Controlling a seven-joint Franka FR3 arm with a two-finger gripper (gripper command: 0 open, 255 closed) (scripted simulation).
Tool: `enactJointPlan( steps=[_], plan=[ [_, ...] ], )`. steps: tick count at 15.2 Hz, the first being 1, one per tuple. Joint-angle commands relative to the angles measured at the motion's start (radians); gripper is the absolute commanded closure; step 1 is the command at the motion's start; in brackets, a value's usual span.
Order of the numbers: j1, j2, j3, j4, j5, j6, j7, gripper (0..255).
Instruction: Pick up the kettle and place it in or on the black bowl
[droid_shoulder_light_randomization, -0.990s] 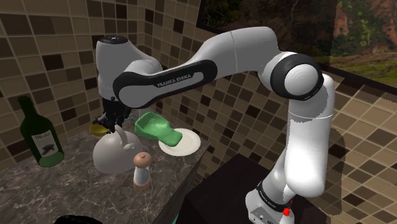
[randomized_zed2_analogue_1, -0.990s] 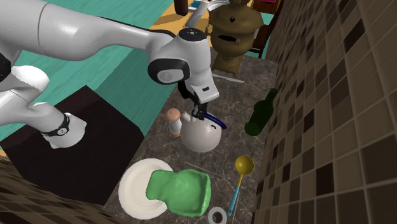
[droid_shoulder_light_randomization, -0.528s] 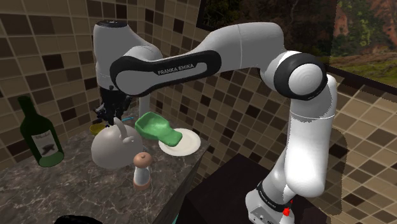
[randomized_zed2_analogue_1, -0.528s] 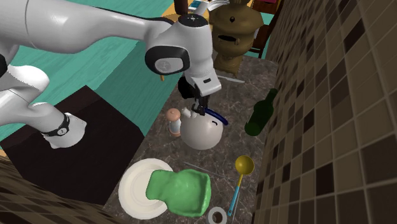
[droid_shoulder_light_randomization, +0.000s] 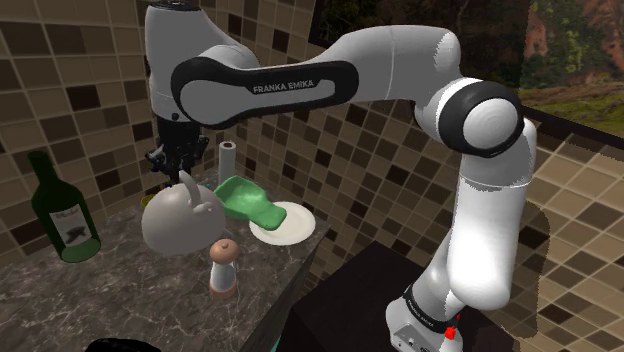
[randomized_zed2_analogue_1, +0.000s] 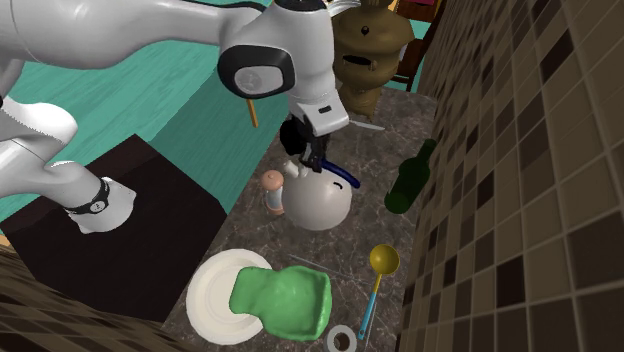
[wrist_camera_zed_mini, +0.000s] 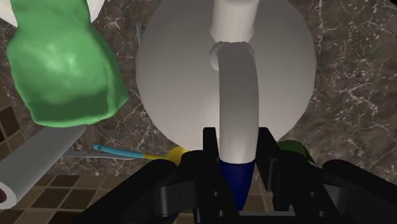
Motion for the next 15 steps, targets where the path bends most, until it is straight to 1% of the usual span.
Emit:
enactJointPlan(
  steps=[1, 2, 6, 11, 15],
  plan=[
    [0.005, 0.000, 0.002, 0.033, 0.001, -0.031, -0.002, 255],
    [0.005, 0.000, 0.002, 0.037, 0.002, -0.036, -0.003, 255],
    [0.061, -0.018, 0.026, 0.039, -0.003, -0.065, 0.074, 255],
    [0.140, -0.018, 0.054, 0.074, -0.018, -0.113, 0.173, 255],
    [0.212, 0.001, 0.075, 0.130, -0.038, -0.163, 0.253, 255]
  ],
)
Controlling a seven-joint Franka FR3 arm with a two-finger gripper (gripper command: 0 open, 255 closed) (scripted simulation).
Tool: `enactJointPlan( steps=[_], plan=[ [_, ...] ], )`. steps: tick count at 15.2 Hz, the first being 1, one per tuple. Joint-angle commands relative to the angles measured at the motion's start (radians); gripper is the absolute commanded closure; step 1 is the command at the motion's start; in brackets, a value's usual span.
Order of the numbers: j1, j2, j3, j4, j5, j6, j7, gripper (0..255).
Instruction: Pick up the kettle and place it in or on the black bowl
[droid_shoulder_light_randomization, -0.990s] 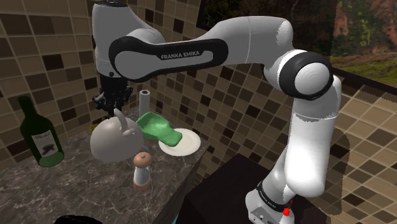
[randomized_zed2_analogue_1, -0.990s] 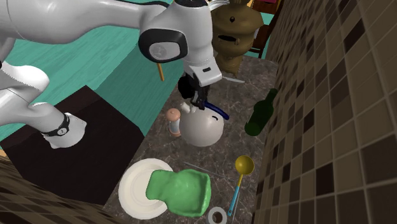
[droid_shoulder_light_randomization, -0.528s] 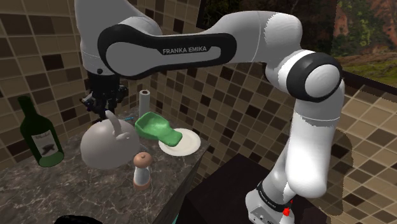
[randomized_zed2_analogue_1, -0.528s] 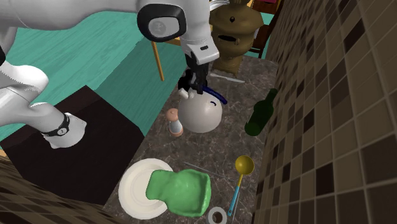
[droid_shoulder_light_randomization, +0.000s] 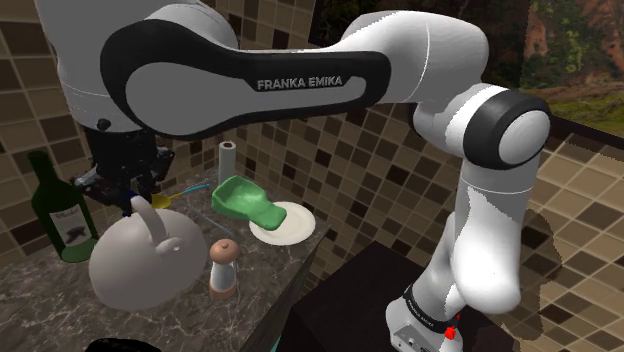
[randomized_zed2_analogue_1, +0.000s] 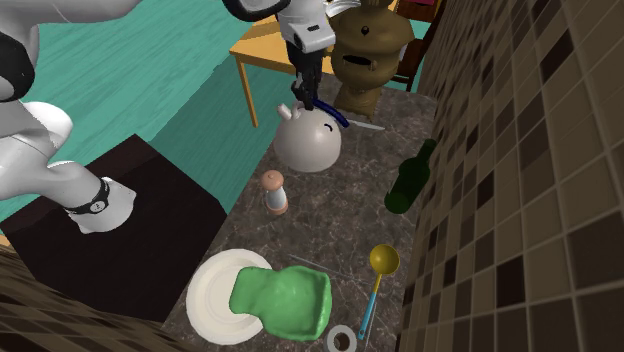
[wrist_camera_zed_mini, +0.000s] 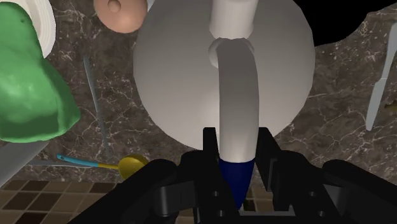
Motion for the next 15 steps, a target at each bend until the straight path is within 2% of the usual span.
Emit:
enactJointPlan(
  steps=[1, 9, 12, 15],
  plan=[
    [0.037, 0.010, 0.010, 0.024, -0.011, -0.020, 0.043, 255],
    [0.225, 0.121, 0.032, 0.245, -0.077, -0.161, 0.194, 255],
    [0.318, 0.191, 0.031, 0.380, -0.111, -0.234, 0.240, 255],
    [0.437, 0.296, 0.018, 0.584, -0.155, -0.334, 0.272, 255]
  ],
)
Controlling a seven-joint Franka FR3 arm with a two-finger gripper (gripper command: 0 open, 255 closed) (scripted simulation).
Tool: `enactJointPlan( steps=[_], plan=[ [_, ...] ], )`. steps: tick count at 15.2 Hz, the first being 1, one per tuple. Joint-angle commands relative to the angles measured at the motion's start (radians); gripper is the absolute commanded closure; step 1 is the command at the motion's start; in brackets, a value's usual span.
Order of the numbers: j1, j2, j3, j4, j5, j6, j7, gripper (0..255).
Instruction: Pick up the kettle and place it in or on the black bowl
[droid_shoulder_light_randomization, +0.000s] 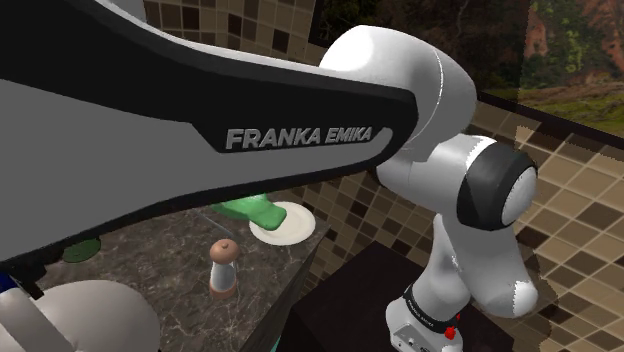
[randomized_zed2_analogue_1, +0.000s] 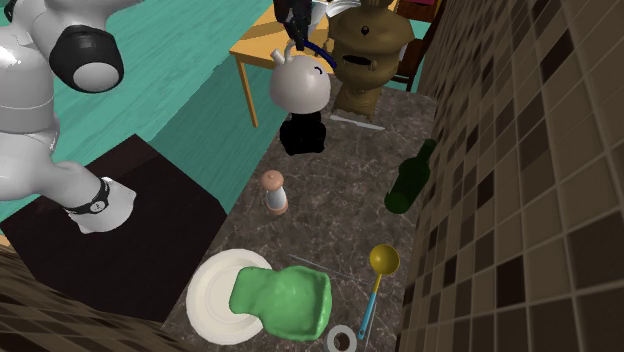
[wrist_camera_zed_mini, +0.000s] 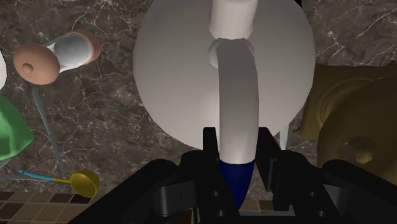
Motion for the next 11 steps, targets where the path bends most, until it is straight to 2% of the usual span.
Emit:
enactJointPlan(
  steps=[1, 5, 11],
  plan=[
    [0.089, 0.079, -0.014, 0.164, -0.031, -0.080, 0.014, 255],
    [0.039, 0.027, 0.000, 0.008, -0.013, 0.013, 0.038, 255],
    [-0.006, -0.010, 0.008, -0.143, -0.001, 0.119, 0.061, 255]
  ],
)
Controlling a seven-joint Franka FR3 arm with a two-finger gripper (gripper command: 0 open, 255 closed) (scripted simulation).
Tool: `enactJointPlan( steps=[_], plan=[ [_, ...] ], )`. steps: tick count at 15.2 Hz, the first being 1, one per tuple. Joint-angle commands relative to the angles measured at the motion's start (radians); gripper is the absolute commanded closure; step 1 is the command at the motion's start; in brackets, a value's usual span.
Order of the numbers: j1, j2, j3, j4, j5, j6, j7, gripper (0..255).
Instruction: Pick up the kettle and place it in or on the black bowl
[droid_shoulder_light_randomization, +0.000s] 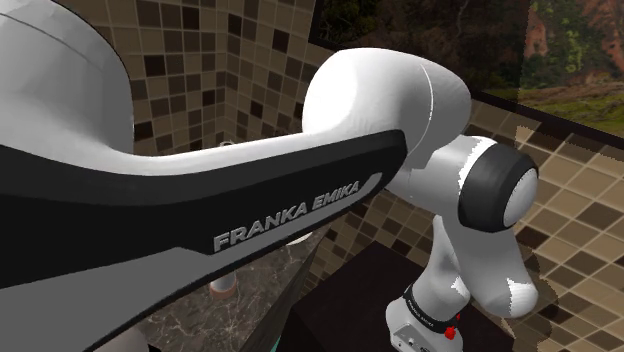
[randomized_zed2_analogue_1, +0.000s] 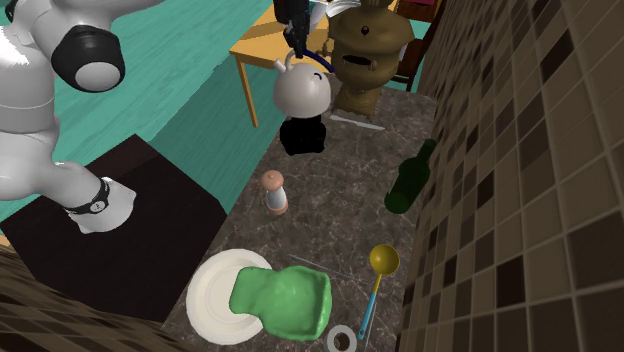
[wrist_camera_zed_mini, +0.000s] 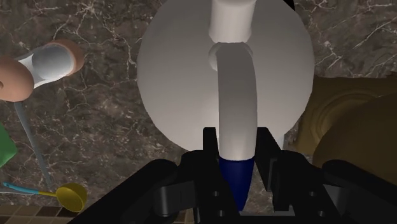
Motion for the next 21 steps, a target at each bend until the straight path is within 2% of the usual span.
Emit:
enactJointPlan(
  steps=[1, 12, 19, 21],
  plan=[
    [-0.018, -0.017, 0.003, -0.057, 0.005, 0.039, 0.007, 255],
    [-0.058, -0.030, 0.003, -0.231, 0.001, 0.192, 0.039, 255],
    [-0.070, -0.017, -0.004, -0.313, -0.011, 0.281, 0.060, 255],
    [-0.070, -0.017, -0.004, -0.313, -0.011, 0.281, 0.060, 255]
  ],
)
